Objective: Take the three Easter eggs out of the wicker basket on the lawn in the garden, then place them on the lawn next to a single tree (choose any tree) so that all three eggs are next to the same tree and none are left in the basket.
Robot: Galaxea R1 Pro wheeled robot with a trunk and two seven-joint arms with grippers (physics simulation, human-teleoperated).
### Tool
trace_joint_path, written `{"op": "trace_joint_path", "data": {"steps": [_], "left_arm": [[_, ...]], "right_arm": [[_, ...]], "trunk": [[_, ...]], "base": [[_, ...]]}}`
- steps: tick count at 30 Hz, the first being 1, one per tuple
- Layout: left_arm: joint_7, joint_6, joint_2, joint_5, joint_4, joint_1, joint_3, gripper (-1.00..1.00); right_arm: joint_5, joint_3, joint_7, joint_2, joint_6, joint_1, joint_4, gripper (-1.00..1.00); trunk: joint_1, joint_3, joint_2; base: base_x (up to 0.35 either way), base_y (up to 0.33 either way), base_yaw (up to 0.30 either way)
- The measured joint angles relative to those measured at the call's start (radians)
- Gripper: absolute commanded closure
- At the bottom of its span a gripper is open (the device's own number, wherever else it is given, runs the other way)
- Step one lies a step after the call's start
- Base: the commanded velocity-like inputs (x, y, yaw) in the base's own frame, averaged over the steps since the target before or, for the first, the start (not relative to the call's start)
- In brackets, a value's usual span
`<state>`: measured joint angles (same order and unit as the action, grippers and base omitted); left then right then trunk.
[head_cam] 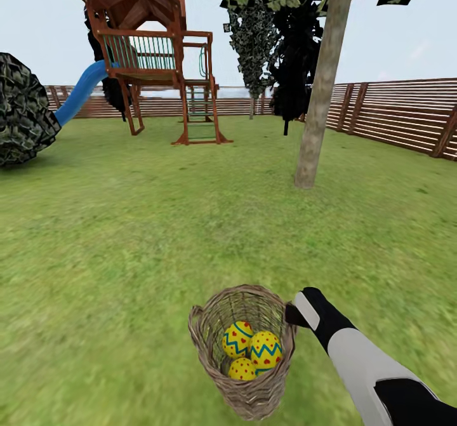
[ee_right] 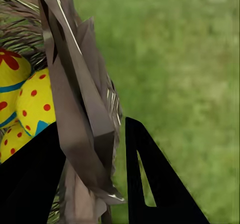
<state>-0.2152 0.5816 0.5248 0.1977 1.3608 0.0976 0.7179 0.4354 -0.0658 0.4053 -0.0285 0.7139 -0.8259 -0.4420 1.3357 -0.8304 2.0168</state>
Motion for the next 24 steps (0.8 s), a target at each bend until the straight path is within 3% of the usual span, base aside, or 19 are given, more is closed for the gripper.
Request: {"op": "trace_joint_path", "data": {"steps": [4, 24], "left_arm": [[0.000, 0.000, 0.000, 0.000, 0.000, 0.000, 0.000, -1.00], [-0.001, 0.000, 0.000, 0.000, 0.000, 0.000, 0.000, -1.00]], "right_arm": [[-0.015, -0.002, -0.009, 0.000, 0.004, 0.000, 0.000, 1.00], [-0.012, -0.005, -0.038, -0.010, 0.010, 0.000, -0.002, 1.00]], "trunk": [[-0.015, 0.013, -0.028], [-0.084, 0.069, -0.154]], "base": [[0.000, 0.000, 0.000], [0.000, 0.000, 0.000]]}}
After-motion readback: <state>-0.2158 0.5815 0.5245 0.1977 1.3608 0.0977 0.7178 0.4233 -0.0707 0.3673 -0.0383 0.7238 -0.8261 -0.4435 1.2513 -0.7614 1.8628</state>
